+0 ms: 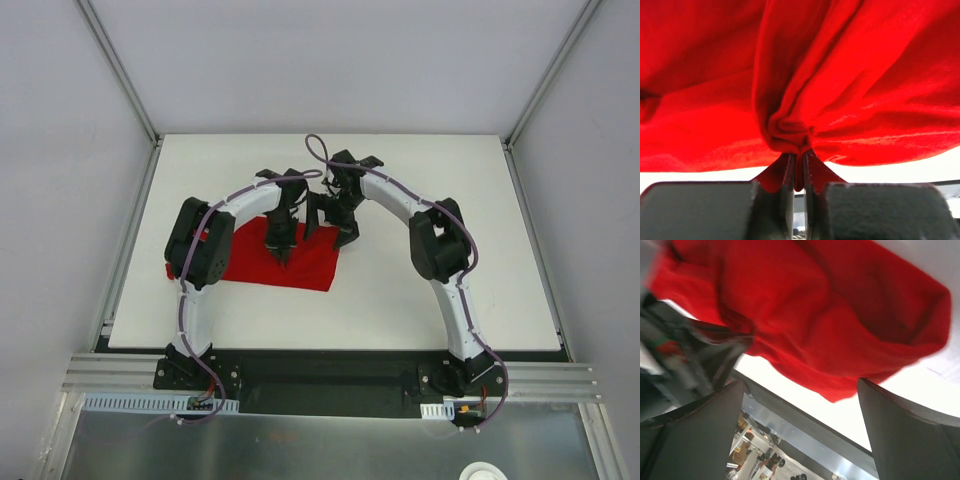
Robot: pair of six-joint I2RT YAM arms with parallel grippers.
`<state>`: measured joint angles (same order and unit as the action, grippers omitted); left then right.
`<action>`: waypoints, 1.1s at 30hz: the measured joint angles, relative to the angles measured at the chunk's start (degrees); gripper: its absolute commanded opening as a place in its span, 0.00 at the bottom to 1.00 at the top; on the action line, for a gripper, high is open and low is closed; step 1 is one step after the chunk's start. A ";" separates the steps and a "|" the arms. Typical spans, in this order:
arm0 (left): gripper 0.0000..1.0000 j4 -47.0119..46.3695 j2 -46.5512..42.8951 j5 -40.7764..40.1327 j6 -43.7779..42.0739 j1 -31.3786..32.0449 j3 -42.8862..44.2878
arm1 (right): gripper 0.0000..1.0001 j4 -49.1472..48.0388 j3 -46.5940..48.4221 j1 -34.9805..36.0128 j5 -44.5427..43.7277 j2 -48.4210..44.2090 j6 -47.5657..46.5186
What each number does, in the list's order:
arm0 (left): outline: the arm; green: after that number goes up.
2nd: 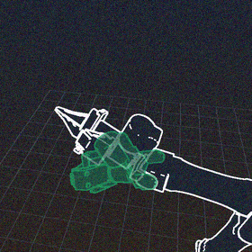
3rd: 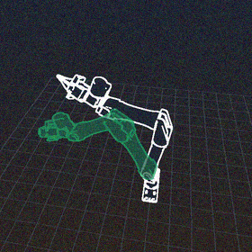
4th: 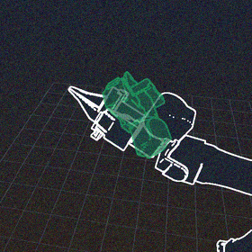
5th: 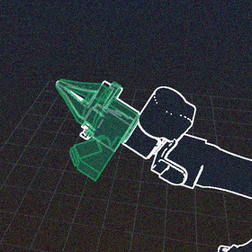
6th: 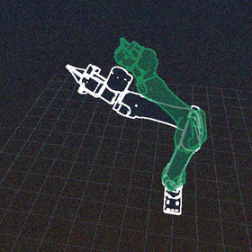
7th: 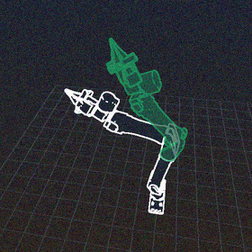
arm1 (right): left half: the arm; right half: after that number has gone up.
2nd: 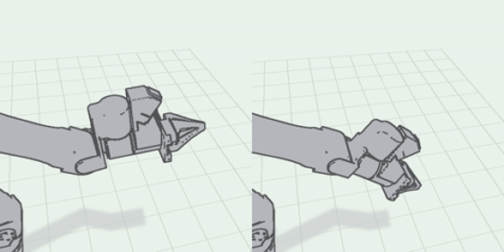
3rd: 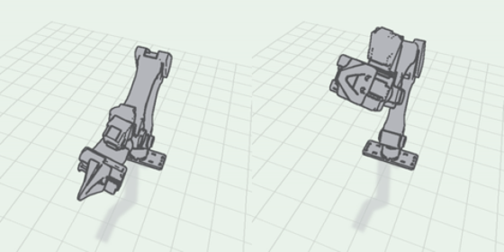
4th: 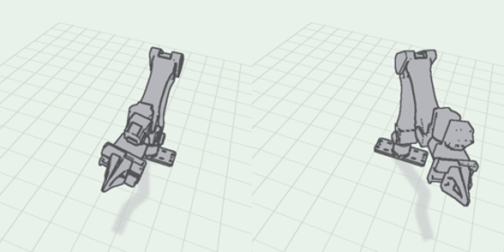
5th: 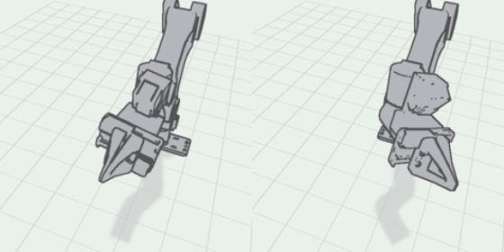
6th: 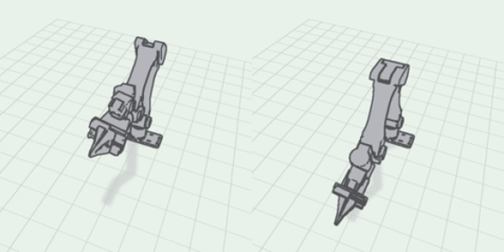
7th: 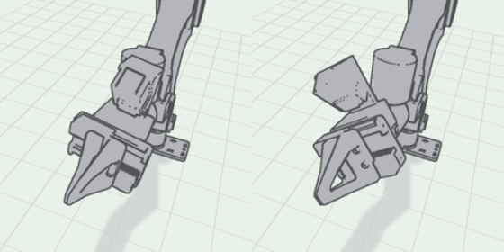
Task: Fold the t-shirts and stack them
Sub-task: Fold the folded rectangular tshirt in 1/3 of the way
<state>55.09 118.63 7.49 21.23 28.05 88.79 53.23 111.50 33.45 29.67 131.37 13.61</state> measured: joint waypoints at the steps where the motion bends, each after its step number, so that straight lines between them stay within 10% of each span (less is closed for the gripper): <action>1: 0.00 -0.04 0.00 -0.02 -0.02 0.00 0.00 | 1.00 -0.24 1.03 0.00 0.44 0.37 0.42; 25: 0.00 3.43 -6.71 -2.01 2.14 -0.04 -9.25 | 1.00 -1.81 2.03 -0.07 5.97 4.70 2.45; 28: 0.47 4.46 -6.73 -2.54 2.19 -0.11 -11.72 | 1.00 -1.40 2.73 -0.04 6.38 5.11 2.25; 32: 0.76 7.41 -6.73 -4.02 2.64 -0.79 -12.15 | 1.00 -1.09 2.73 -0.09 6.67 5.33 2.16; 33: 0.99 7.89 -6.75 -4.66 2.75 -0.96 -12.02 | 1.00 -1.09 2.73 -0.09 6.75 5.33 2.16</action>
<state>62.98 111.87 2.83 23.99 27.09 76.77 52.14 114.24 33.36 36.42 136.70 15.77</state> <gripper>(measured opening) 0.724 0.996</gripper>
